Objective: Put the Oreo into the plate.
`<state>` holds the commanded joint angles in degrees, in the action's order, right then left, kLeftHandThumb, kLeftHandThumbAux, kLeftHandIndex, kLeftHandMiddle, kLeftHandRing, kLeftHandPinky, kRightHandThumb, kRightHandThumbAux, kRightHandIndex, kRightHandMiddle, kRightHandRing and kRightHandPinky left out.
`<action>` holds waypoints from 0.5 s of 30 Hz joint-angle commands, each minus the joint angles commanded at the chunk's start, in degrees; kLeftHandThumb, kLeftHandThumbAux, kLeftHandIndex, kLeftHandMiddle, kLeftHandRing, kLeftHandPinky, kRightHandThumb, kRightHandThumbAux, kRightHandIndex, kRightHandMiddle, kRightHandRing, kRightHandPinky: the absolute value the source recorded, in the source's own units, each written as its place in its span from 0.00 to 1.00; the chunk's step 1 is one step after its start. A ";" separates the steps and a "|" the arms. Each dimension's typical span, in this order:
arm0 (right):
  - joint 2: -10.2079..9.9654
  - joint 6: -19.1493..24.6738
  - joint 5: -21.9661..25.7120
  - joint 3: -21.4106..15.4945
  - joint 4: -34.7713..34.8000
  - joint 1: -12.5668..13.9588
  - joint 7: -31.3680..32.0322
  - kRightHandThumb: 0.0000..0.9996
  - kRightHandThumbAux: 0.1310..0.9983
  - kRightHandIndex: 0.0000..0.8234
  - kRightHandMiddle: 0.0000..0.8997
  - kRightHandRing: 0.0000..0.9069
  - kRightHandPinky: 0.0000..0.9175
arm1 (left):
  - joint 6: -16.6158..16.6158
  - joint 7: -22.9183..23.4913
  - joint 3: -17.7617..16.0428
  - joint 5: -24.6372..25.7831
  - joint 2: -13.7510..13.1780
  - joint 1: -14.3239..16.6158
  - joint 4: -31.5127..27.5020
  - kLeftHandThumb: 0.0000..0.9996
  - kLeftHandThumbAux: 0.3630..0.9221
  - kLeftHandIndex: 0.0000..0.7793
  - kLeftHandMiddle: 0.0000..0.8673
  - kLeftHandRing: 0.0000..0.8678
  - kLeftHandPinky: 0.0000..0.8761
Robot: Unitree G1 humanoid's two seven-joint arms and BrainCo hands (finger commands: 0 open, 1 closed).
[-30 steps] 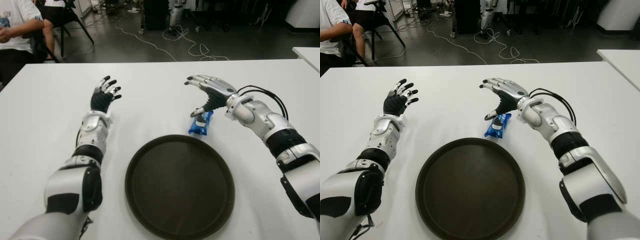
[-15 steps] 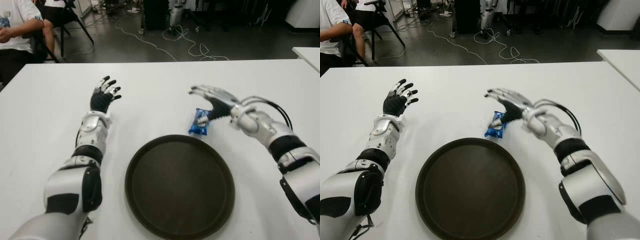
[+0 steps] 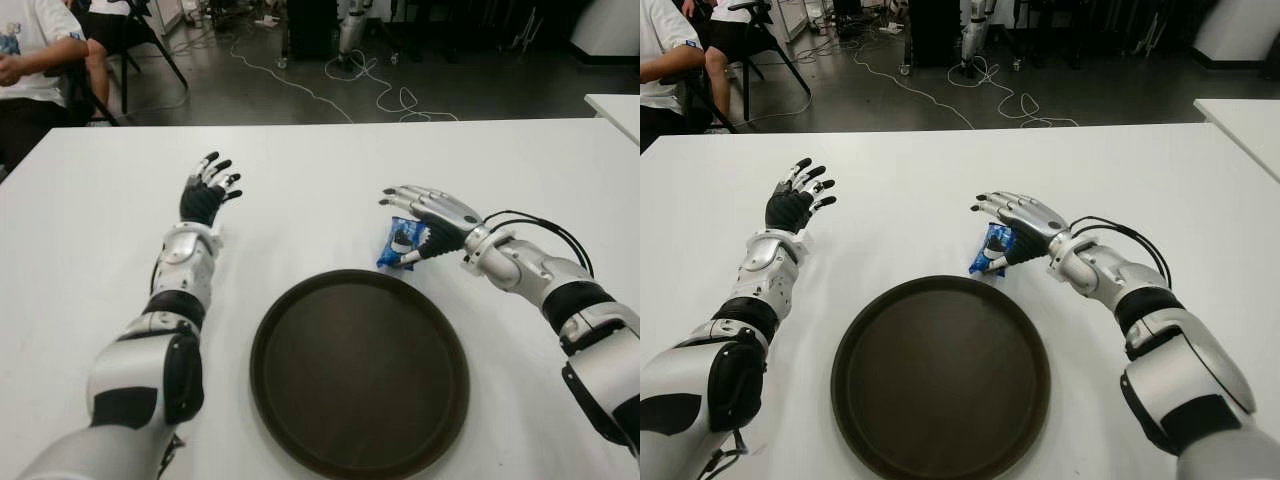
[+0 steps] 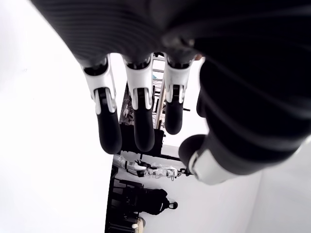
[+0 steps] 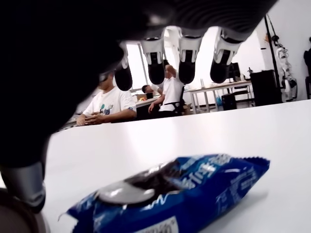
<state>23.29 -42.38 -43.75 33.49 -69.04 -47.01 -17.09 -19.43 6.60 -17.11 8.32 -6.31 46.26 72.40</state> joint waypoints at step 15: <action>-0.25 -0.34 1.49 -0.51 -1.42 0.71 -0.18 0.00 0.53 0.07 0.04 0.08 0.12 | 0.34 0.71 -0.08 0.17 -0.33 -0.04 -0.02 0.17 0.71 0.15 0.21 0.26 0.36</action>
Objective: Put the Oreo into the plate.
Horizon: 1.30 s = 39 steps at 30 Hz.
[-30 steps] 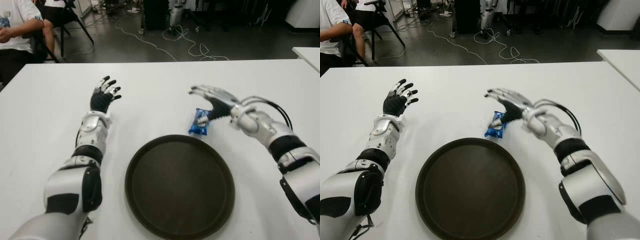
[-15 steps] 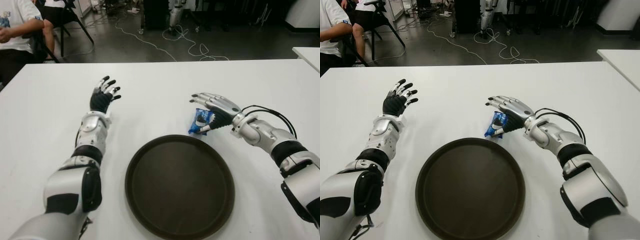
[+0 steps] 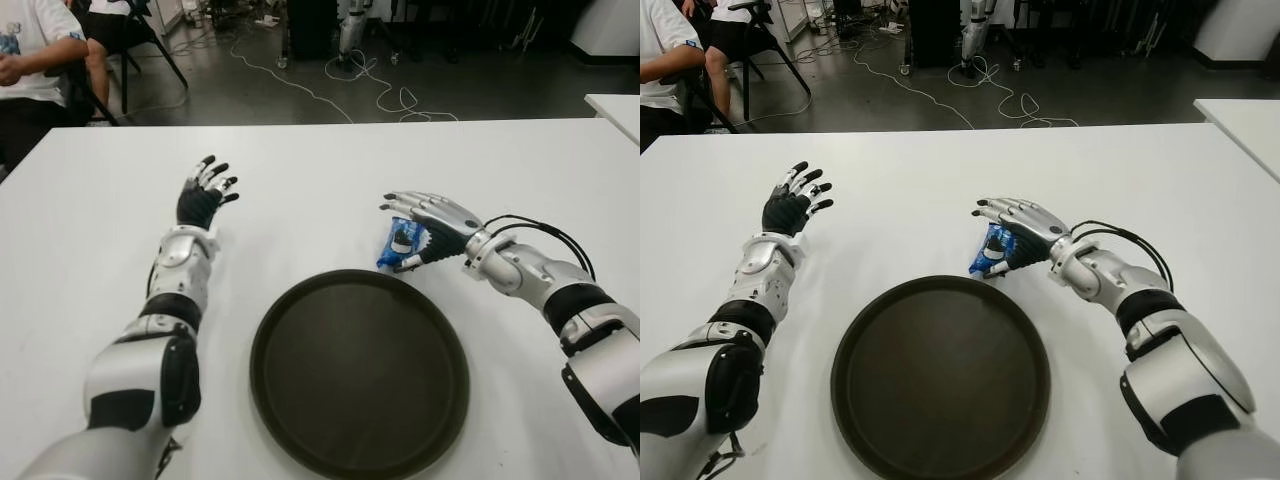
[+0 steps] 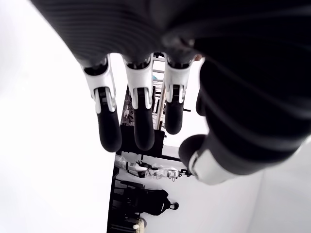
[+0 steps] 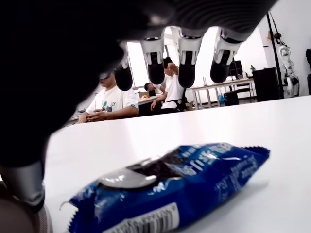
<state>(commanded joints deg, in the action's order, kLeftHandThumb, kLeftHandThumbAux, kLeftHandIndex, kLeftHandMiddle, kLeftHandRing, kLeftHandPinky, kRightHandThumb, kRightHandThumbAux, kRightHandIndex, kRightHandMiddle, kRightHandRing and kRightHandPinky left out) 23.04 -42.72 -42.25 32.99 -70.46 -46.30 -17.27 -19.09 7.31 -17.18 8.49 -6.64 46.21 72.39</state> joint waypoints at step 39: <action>-1.96 1.76 1.64 -2.12 -1.36 1.59 2.46 0.00 0.48 0.09 0.06 0.10 0.14 | 0.05 0.93 -0.37 0.27 -0.27 0.03 0.06 0.18 0.68 0.16 0.22 0.28 0.38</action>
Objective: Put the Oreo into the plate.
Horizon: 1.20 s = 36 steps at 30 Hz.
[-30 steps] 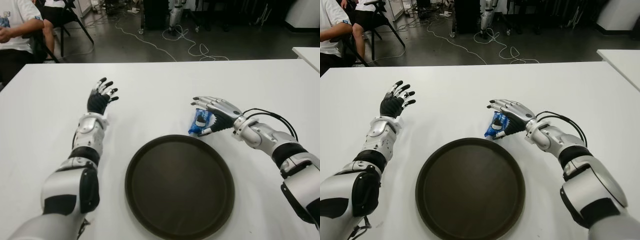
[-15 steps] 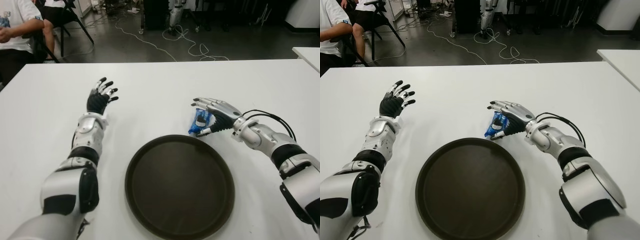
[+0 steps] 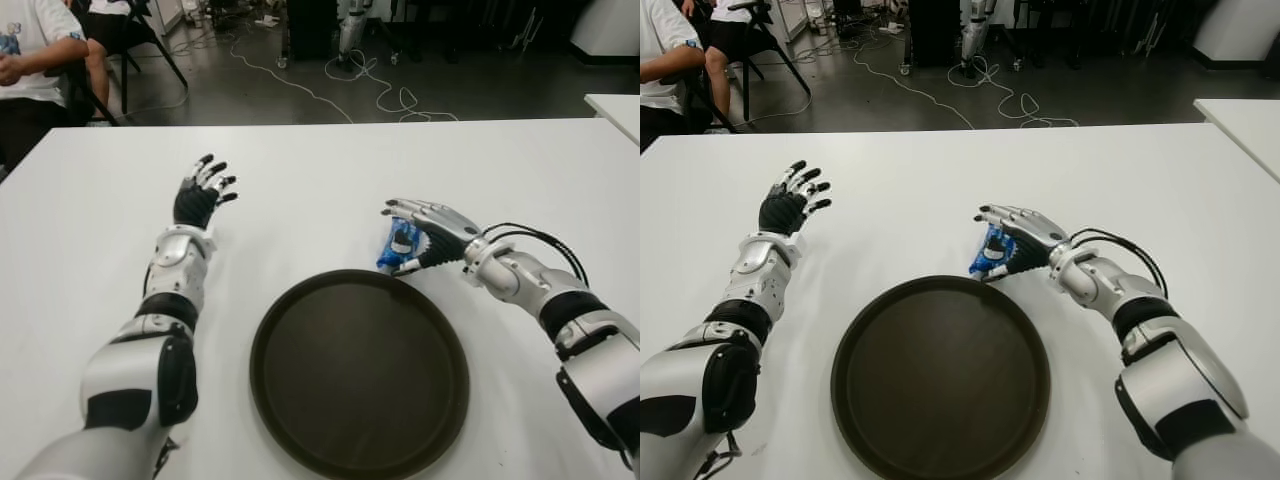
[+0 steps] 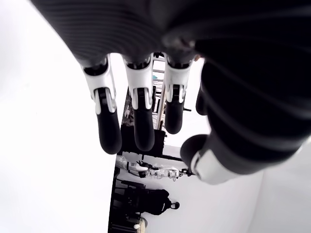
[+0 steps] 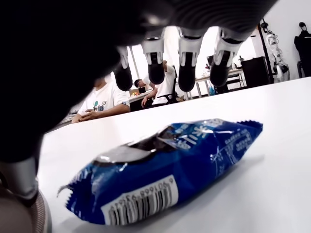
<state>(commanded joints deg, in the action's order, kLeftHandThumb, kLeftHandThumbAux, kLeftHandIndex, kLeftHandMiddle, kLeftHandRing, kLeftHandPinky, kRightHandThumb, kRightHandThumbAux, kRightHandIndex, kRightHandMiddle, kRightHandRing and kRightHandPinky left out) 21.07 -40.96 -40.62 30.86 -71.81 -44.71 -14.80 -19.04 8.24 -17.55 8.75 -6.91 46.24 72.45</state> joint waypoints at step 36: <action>-0.20 3.81 1.54 -2.63 -1.91 -0.25 2.36 0.00 0.45 0.13 0.11 0.14 0.15 | 0.35 -0.22 -0.27 -0.09 0.19 0.07 -0.10 0.15 0.67 0.15 0.20 0.27 0.37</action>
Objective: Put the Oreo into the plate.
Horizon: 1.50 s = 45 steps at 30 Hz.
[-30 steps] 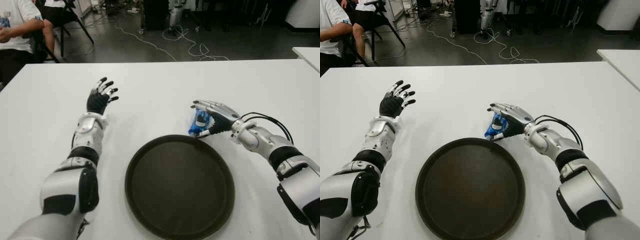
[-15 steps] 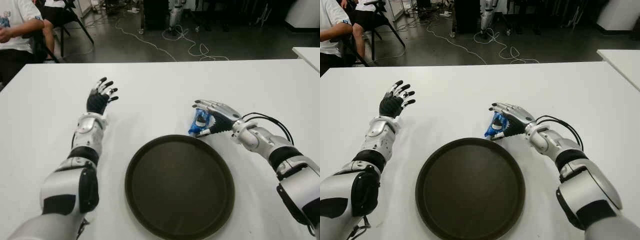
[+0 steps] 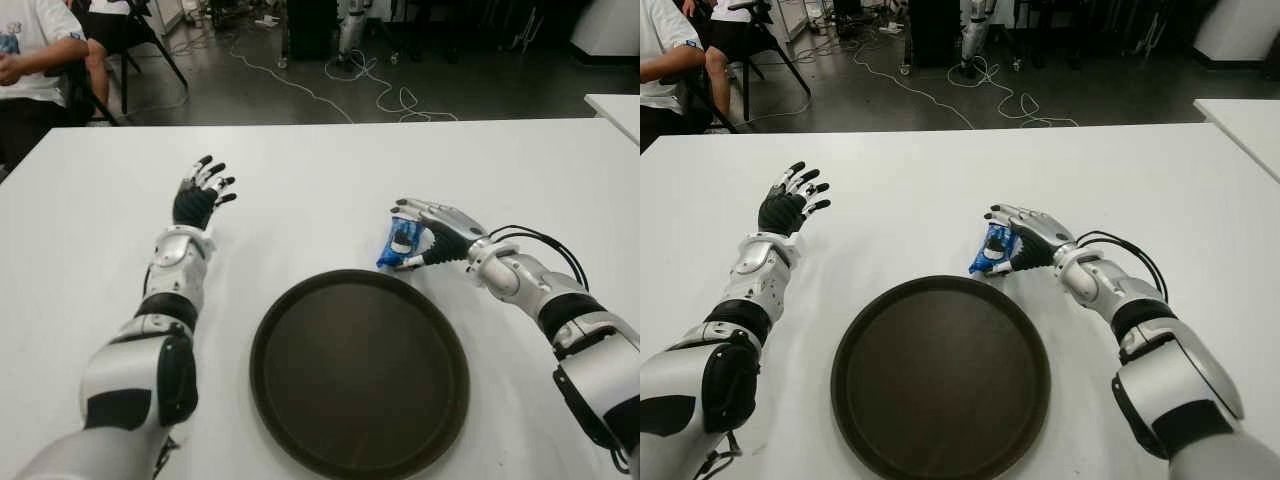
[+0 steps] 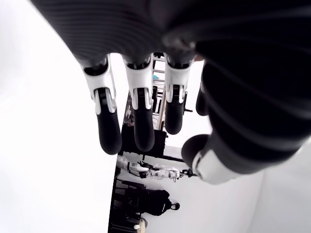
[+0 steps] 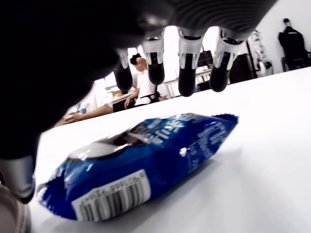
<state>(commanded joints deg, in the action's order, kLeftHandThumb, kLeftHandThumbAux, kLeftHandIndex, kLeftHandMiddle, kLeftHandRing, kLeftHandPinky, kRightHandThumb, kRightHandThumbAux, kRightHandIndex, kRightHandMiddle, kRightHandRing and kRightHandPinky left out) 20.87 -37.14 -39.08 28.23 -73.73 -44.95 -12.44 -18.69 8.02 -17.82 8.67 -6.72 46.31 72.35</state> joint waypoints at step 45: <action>-0.28 0.01 1.65 -0.94 -0.74 0.68 1.73 0.00 0.46 0.14 0.14 0.16 0.18 | -0.18 -0.18 -0.20 0.31 0.58 -0.04 -0.16 0.14 0.73 0.17 0.21 0.27 0.37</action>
<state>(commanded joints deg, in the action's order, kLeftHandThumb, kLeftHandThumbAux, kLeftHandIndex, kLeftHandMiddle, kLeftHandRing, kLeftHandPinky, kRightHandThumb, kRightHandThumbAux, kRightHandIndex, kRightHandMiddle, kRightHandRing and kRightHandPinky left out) 20.59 -37.14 -37.44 27.29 -74.47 -44.27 -10.71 -18.87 7.83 -18.03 8.97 -6.14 46.27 72.19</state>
